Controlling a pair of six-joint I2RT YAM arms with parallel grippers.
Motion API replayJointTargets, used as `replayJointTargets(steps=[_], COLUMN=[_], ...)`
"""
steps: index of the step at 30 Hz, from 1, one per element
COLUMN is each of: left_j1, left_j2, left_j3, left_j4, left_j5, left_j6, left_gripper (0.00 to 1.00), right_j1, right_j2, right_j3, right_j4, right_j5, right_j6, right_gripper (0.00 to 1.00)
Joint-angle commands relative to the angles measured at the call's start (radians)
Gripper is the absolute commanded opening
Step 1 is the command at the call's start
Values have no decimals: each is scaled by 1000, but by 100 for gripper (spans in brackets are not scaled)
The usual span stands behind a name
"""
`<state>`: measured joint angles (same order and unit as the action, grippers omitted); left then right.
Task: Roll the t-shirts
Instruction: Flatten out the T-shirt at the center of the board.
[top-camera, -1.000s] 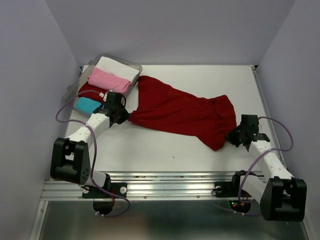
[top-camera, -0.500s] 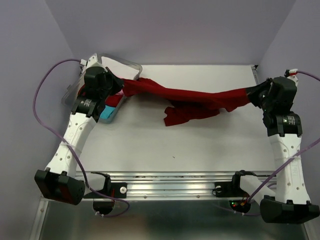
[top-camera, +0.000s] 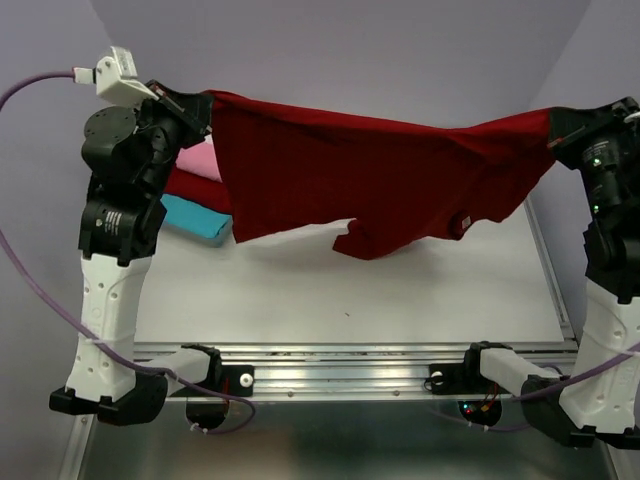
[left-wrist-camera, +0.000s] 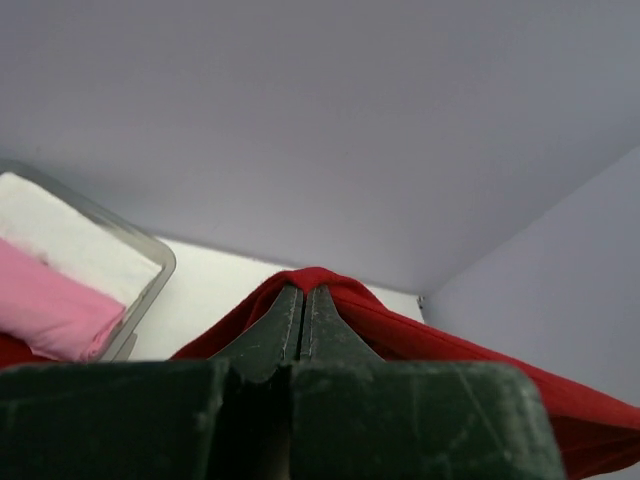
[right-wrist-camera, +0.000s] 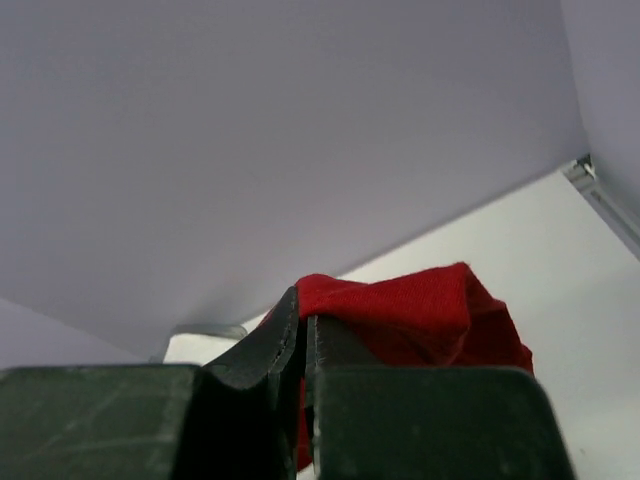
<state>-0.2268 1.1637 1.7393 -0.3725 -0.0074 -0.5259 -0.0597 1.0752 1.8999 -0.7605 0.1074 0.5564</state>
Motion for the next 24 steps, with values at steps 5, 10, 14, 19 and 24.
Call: replayJointTargets(steps=[5,10,14,19,24], left_j1=[12,10,10,10,10], left_j2=[-102,-163,-187,-197,-216], left_j3=[193,207,247,256,133], left_j4=[-29,-22,-35,-54,-86], left_j5=[-31,-22,-16,-2,-9], left_j6=[43,26,30,30,23], left_gripper=[0,0,0,0,0], right_j1=[-3,-3,-3,-3,-3], right_j2=[0,-9,-21,-40,-14], right_j3=[344,459,528,528,447], right_j4=[-16,-13,-5,27,32], right_j5=[55,87,101,126,155], right_j6=[-85,-98,-102,-110,-145], right_gripper=[1,1,1,1,1])
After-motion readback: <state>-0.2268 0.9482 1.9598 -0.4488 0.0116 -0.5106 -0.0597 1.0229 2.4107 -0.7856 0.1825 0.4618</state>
